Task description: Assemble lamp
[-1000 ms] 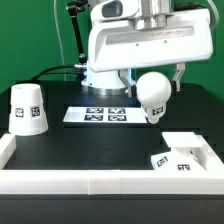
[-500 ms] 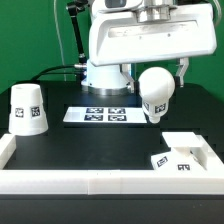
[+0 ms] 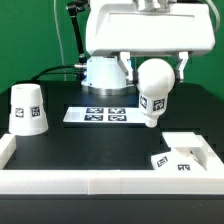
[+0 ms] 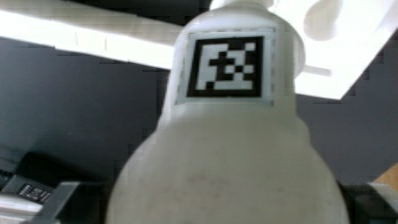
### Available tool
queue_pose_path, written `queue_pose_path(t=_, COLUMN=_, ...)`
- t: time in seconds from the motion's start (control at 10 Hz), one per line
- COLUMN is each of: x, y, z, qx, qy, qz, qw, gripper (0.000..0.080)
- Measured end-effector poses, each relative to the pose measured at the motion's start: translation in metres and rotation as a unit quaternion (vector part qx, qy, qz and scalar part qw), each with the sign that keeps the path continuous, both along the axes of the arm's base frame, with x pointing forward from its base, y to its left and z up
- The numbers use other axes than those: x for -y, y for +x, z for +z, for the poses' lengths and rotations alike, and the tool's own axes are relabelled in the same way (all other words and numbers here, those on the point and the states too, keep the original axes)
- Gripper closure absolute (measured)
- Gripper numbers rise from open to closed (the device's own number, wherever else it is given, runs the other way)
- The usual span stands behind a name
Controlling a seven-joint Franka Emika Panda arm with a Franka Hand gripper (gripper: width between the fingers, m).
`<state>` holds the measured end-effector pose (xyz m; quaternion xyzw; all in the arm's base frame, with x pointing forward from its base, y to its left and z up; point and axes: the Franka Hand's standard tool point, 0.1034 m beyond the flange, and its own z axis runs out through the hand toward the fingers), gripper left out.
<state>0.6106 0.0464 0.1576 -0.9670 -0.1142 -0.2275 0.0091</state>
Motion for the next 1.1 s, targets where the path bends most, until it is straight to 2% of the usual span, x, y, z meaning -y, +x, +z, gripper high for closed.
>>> queue_pose_path(t=0.2, x=-0.007, y=-0.003, z=-0.001, qx=0.025, qy=-0.004, qz=0.003, qw=1.000, gripper=0.0220)
queue_pose_path(t=0.3, x=-0.019, y=-0.006, z=-0.002, qx=0.023, qy=0.004, qz=0.000, qw=1.000, gripper=0.0220)
queue_pose_path(t=0.5, x=-0.032, y=-0.004, z=0.000, qx=0.038, qy=0.004, qz=0.009, qw=0.999, gripper=0.0220)
queue_pose_path(t=0.8, x=-0.024, y=-0.002, z=-0.001, qx=0.060, qy=-0.002, qz=0.004, qw=0.998, gripper=0.0220)
queue_pose_path(t=1.1, x=-0.033, y=-0.001, z=-0.004, qx=0.071, qy=0.000, qz=0.006, qw=0.997, gripper=0.0220)
